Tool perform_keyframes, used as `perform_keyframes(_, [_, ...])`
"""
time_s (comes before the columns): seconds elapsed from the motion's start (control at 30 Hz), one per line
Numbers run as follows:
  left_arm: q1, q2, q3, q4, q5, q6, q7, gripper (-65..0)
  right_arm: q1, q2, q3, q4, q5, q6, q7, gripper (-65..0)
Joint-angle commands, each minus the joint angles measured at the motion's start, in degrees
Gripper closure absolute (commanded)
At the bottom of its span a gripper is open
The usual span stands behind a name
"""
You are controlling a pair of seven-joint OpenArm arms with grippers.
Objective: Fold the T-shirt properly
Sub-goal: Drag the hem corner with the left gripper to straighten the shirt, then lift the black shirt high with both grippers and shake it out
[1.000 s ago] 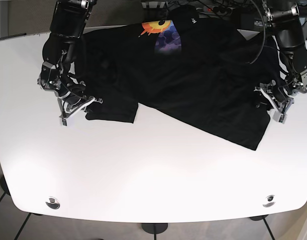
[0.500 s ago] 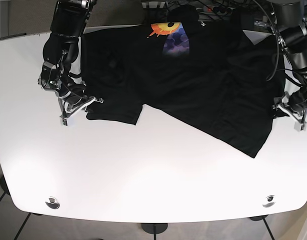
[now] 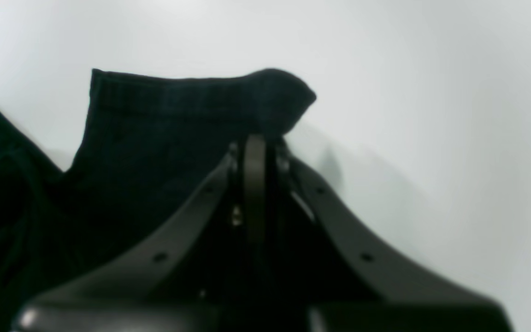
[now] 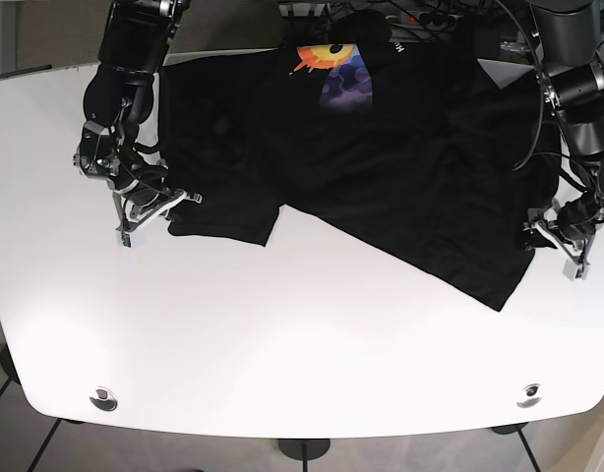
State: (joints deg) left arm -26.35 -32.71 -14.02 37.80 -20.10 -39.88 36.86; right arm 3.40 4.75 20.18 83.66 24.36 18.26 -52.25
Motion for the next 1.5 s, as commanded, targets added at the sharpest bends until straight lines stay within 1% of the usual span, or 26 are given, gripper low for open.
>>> perform_keyframes(0.03, [-1.56, -1.18, 2.20, 0.75, -0.87, -0.12, -0.77, -41.4, 1.13, 0.48, -0.01, 1.31, 1.00, 0.51, 1.13, -1.9])
perform_keyframes(0.13, [-1.56, -0.65, 4.13, 0.66, -1.13, -0.12, -0.86, -41.4, 1.13, 0.48, -0.01, 1.31, 1.00, 0.51, 1.13, -1.9])
perform_keyframes(0.27, [-1.56, 3.21, 4.22, 0.66, -0.78, -0.12, -0.77, -41.0, 1.13, 0.48, -0.01, 1.31, 1.00, 0.51, 1.13, -1.9])
perform_keyframes(0.33, [-2.27, 4.27, 4.31, 0.66, -0.69, -0.12, -0.77, -40.6, 1.13, 0.48, -0.01, 1.31, 1.00, 0.51, 1.13, -1.9])
perform_keyframes(0.37, [-3.06, 4.80, 4.83, 0.66, -0.61, -0.12, -0.69, -38.5, 1.13, 0.48, -0.01, 1.31, 1.00, 0.51, 1.13, -1.9])
perform_keyframes(0.4, [-3.76, 5.24, 5.45, 0.66, -0.25, -0.12, -0.69, -33.2, 1.13, 0.48, -0.01, 1.31, 1.00, 0.51, 1.13, -1.9])
perform_keyframes(0.43, [-4.20, 5.32, 5.71, 0.66, 0.19, -0.12, -0.77, -25.1, 1.13, 0.48, 0.08, 1.31, 1.00, 0.51, 1.13, -1.9])
perform_keyframes(0.47, [-4.46, 5.32, 5.63, 0.66, 0.62, -0.12, -0.86, -15.7, 1.13, 0.48, 0.08, 1.31, 1.00, 0.51, 1.13, -1.9])
perform_keyframes(0.5, [-4.55, 5.32, 5.54, 0.66, 0.62, -0.12, -0.86, -3.6, 1.04, 0.48, 0.17, 1.31, 1.00, 0.51, 1.13, -1.9])
perform_keyframes(0.53, [-4.55, 5.32, 5.54, 0.92, 0.62, -0.12, -0.86, 0.0, 1.04, 0.48, 0.25, 1.31, 1.00, 0.51, 1.13, -1.9])
perform_keyframes(0.6, [-4.55, 4.97, 4.83, 2.68, 0.36, -0.12, -0.60, 0.0, 1.04, 0.48, 0.17, 1.49, 1.00, 0.51, 1.13, -1.9])
perform_keyframes(0.67, [-3.59, 4.97, 1.05, 7.61, 0.36, -0.12, 0.46, 0.0, 1.04, 0.39, 0.17, 2.98, 1.00, 0.51, 1.13, -1.9])
perform_keyframes(0.7, [-2.00, 4.97, -2.11, 12.00, 0.45, -0.12, 3.01, 0.0, 1.04, 0.39, 0.17, 3.86, 1.00, 0.51, 1.13, -1.9])
perform_keyframes(0.77, [-0.68, 5.24, -4.57, 18.51, 0.45, -0.12, 6.79, 0.0, 1.13, 0.39, 0.25, 4.91, 1.00, 0.42, 1.13, -1.7])
perform_keyframes(0.83, [-0.68, 5.50, -6.42, 27.56, 0.45, -0.12, 11.97, 0.0, 1.83, 0.65, 0.17, 7.11, 1.00, 0.33, 1.13, -1.7])
perform_keyframes(0.93, [-1.04, 7.87, -8.35, 33.98, 0.62, -0.12, 15.23, 0.0, 6.32, 1.36, -0.01, 7.82, 0.74, 0.33, 0.95, -1.7])
perform_keyframes(0.97, [-1.30, 8.14, -8.53, 37.06, 0.62, -0.12, 16.46, 0.0, 8.43, 2.59, -0.18, 7.55, 1.00, 0.42, 0.95, -1.7])
perform_keyframes(1.03, [-3.59, 8.23, -8.44, 40.57, 0.71, -0.12, 18.92, 0.0, 12.91, 3.38, -0.80, 6.41, 1.00, 0.42, 0.86, -1.7])
perform_keyframes(1.1, [-7.63, 8.66, -8.35, 42.15, 0.71, -0.12, 21.91, 0.0, 19.68, 5.66, -2.29, 4.12, 1.09, 0.42, 0.69, -1.7])
perform_keyframes(1.17, [-11.50, 9.28, -8.35, 42.24, 0.71, -0.12, 23.14, 0.0, 25.92, 7.07, -3.00, 2.72, 1.09, 0.42, -0.72, -1.7])
perform_keyframes(1.27, [-18.35, 9.37, -8.18, 41.28, 0.71, -0.12, 23.14, -0.1, 36.56, 8.83, -3.44, -1.42, 1.09, 0.51, -2.65, -1.7])
perform_keyframes(1.37, [-29.17, 9.28, -4.22, 37.06, 0.71, -0.12, 22.96, -0.3, 49.83, 11.11, -7.66, -7.13, 1.09, 0.51, -2.92, -1.7])
perform_keyframes(1.5, [-40.86, 9.10, -3.87, 31.25, 0.71, -0.12, 22.87, -0.3, 62.49, 11.47, -10.03, -13.11, 1.00, 0.51, -2.83, -1.7])
